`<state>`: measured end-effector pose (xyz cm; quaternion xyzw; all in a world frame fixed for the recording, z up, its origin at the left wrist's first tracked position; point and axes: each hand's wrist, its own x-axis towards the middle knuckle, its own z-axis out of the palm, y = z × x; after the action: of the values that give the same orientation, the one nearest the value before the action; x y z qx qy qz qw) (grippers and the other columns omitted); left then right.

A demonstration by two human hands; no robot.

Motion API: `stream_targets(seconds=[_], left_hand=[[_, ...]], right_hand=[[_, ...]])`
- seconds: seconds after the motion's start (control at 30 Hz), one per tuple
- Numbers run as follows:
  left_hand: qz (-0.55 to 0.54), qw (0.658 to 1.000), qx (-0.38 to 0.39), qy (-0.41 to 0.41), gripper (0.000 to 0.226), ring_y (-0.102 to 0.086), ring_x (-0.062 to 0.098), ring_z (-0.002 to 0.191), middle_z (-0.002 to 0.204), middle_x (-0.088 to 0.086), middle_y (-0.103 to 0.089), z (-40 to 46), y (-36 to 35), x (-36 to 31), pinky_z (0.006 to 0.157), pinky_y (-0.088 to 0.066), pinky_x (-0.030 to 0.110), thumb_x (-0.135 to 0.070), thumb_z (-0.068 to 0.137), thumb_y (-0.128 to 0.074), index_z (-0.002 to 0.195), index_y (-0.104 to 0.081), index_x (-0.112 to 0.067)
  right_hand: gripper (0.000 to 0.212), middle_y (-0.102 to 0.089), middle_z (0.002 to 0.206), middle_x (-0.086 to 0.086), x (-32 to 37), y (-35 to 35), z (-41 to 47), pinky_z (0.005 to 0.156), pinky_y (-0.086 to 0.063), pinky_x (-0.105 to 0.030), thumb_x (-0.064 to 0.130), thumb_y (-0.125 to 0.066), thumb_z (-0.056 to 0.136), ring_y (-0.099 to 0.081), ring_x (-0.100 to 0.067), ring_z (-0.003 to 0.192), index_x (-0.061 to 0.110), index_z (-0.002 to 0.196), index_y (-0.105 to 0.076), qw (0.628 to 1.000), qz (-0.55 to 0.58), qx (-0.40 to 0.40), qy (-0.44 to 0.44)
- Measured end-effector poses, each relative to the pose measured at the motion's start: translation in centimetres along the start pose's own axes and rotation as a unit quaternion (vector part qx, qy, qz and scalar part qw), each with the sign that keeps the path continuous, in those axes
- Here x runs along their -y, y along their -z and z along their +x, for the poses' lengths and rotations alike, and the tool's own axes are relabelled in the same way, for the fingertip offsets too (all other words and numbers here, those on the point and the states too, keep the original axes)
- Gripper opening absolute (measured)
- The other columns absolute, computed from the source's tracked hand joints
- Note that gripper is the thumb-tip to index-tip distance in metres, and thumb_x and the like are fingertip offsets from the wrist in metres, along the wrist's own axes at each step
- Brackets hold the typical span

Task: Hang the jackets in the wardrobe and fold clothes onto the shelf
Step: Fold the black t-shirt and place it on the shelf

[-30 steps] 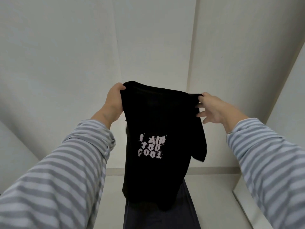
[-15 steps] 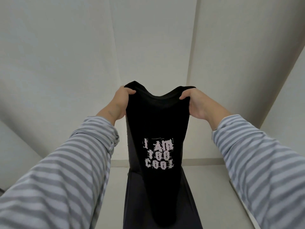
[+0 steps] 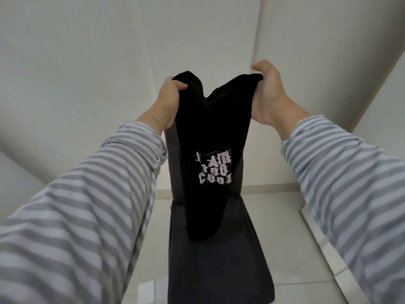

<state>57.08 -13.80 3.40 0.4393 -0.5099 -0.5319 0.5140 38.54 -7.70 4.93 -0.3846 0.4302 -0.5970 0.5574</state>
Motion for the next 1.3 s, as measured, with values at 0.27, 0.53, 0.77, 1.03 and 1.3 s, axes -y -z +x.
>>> stream_targets(seconds=[0.27,0.53,0.77,1.03,1.3], left_hand=[[-0.038,0.995,0.047,0.079,0.018,-0.063,0.029,0.080,0.090,0.012,-0.062,-7.1,1.1,4.1,0.072,-0.055,0.034,-0.010,0.090,-0.042,0.104,-0.052,-0.011],[-0.042,0.981,0.034,0.189,0.029,-0.063,0.028,0.099,0.110,0.012,-0.065,-18.6,1.9,14.3,0.084,-0.053,0.036,-0.028,0.096,-0.044,0.111,-0.059,-0.009],[-0.043,0.951,-0.007,0.305,0.047,-0.062,0.025,0.111,0.123,0.010,-0.065,-28.5,3.4,24.2,0.095,-0.045,0.035,-0.043,0.098,-0.040,0.126,-0.059,-0.010],[-0.050,0.925,-0.024,0.375,0.035,-0.065,0.026,0.084,0.093,0.012,-0.069,-30.5,4.5,30.2,0.067,-0.048,0.032,-0.032,0.097,-0.041,0.098,-0.066,-0.009],[-0.042,0.920,-0.061,0.386,0.050,-0.066,0.025,0.103,0.110,0.008,-0.070,-21.1,5.7,37.6,0.097,-0.048,0.039,-0.055,0.088,-0.051,0.112,-0.065,-0.014]], right_hand=[[0.063,-0.069,0.104,-0.014,-4.8,1.3,-5.7,0.081,-0.052,-0.033,0.054,-0.026,0.096,-0.067,-0.029,0.097,0.004,0.106,-0.063,0.996,0.008,-0.044,-0.075],[0.058,-0.070,0.100,-0.010,-14.0,5.4,-15.6,0.081,-0.049,-0.032,0.052,-0.028,0.096,-0.065,-0.026,0.098,0.008,0.105,-0.065,0.980,0.015,-0.068,-0.187],[0.045,-0.058,0.051,-0.003,-23.2,9.6,-24.8,0.064,-0.043,-0.031,0.032,-0.026,0.094,-0.055,-0.020,0.066,0.014,0.058,-0.047,0.947,0.033,-0.140,-0.288],[0.036,-0.061,0.057,-0.003,-29.8,12.2,-25.5,0.062,-0.046,-0.033,0.026,-0.030,0.097,-0.061,-0.017,0.056,0.011,0.074,-0.053,0.921,-0.005,-0.159,-0.354],[0.033,-0.067,0.115,-0.012,-37.2,14.2,-15.0,0.099,-0.049,-0.042,0.028,-0.044,0.099,-0.064,-0.030,0.108,0.009,0.117,-0.064,0.915,-0.072,-0.195,-0.345]])
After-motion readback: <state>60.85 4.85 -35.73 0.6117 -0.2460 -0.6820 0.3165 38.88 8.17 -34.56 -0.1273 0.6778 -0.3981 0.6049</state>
